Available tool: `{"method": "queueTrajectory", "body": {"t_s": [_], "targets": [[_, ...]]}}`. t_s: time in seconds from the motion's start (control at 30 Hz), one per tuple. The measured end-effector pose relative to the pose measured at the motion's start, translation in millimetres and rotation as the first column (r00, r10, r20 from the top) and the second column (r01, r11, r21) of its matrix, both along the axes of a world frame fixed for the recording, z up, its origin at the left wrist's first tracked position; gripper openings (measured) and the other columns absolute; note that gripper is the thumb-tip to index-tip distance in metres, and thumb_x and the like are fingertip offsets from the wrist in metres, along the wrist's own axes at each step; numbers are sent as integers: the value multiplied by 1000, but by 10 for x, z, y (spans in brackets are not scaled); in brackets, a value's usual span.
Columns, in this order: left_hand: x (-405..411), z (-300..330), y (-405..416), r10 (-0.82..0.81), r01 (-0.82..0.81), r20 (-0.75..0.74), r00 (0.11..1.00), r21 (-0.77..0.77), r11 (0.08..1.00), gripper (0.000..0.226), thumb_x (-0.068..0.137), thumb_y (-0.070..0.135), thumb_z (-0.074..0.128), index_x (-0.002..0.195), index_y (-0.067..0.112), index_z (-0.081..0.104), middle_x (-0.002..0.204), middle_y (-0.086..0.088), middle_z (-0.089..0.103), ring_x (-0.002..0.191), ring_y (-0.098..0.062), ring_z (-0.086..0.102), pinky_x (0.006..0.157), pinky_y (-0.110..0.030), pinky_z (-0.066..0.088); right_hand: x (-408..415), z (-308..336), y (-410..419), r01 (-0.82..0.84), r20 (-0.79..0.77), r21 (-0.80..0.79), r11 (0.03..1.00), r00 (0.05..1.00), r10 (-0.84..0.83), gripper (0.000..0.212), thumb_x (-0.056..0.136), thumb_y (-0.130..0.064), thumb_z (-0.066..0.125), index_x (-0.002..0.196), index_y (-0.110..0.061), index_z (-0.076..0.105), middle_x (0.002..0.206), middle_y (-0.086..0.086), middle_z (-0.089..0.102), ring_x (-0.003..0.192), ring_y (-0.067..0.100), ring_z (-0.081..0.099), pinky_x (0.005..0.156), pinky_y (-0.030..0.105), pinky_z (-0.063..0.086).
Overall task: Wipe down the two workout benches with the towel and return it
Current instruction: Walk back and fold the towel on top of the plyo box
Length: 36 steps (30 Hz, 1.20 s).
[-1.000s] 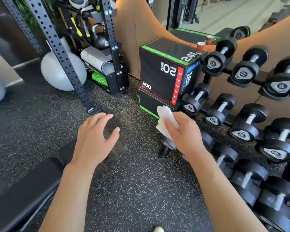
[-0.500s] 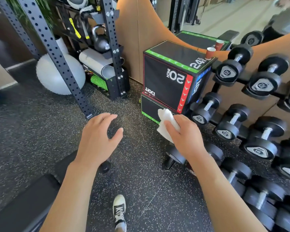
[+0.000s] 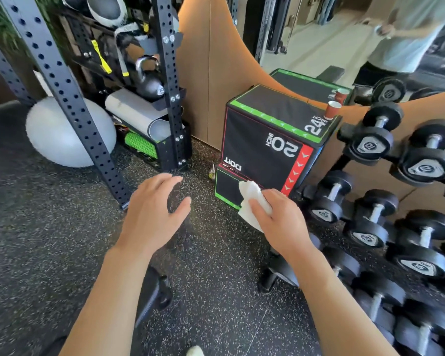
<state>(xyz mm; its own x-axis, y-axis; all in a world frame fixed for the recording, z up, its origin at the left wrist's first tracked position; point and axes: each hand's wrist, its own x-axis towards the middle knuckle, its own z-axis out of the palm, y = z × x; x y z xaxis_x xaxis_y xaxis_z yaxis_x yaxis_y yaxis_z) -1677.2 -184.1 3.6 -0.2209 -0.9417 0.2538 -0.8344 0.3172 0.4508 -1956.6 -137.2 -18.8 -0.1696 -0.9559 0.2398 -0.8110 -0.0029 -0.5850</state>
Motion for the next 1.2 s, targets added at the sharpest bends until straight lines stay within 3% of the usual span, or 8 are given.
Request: {"method": "queueTrajectory", "body": {"t_s": [0.17, 0.47, 0.6, 1.03, 1.2], "targets": [[114, 3, -359, -21, 22, -57, 998, 6, 1000, 52, 100, 48, 54, 147, 25, 53, 152, 6, 48, 142, -12, 37, 120, -38, 29, 99, 125, -321, 14, -17, -12, 1000, 1000, -14, 43, 102, -38, 57, 70, -23, 32, 72, -5, 44, 66, 17, 44, 60, 40, 37], [44, 6, -914, -31, 30, -62, 998, -23, 999, 51, 100, 51, 52, 147, 29, 51, 151, 12, 46, 141, -10, 35, 117, -38, 30, -8, 185, -849, 29, -14, -42, 999, 999, -29, 37, 102, -41, 54, 76, -15, 48, 80, -2, 54, 71, 21, 53, 65, 43, 48], [-147, -24, -1194, -38, 37, -54, 998, -25, 999, 50, 100, 50, 52, 146, 30, 52, 150, 13, 46, 140, -6, 34, 116, -34, 30, -218, 70, -1109, 30, 6, -70, 997, 1000, -30, 39, 101, -43, 54, 72, -19, 41, 74, -3, 49, 66, 16, 49, 60, 40, 42], [-1805, -80, -2872, -111, 110, 24, 994, 8, 994, 50, 99, 47, 54, 146, 29, 53, 150, 9, 47, 141, -12, 36, 116, -40, 34, -1907, -283, -2694, 162, 73, -42, 986, 985, -159, 41, 102, -43, 56, 72, -20, 41, 71, -3, 49, 65, 13, 48, 57, 35, 38], [-2276, -128, -3370, -96, 94, 53, 994, 39, 995, 52, 98, 49, 53, 147, 29, 52, 152, 11, 46, 141, -9, 35, 118, -39, 33, -2411, -369, -3337, 141, 122, 9, 990, 982, -141, 41, 101, -43, 56, 69, -25, 37, 69, -4, 48, 61, 11, 46, 57, 40, 37]]}}
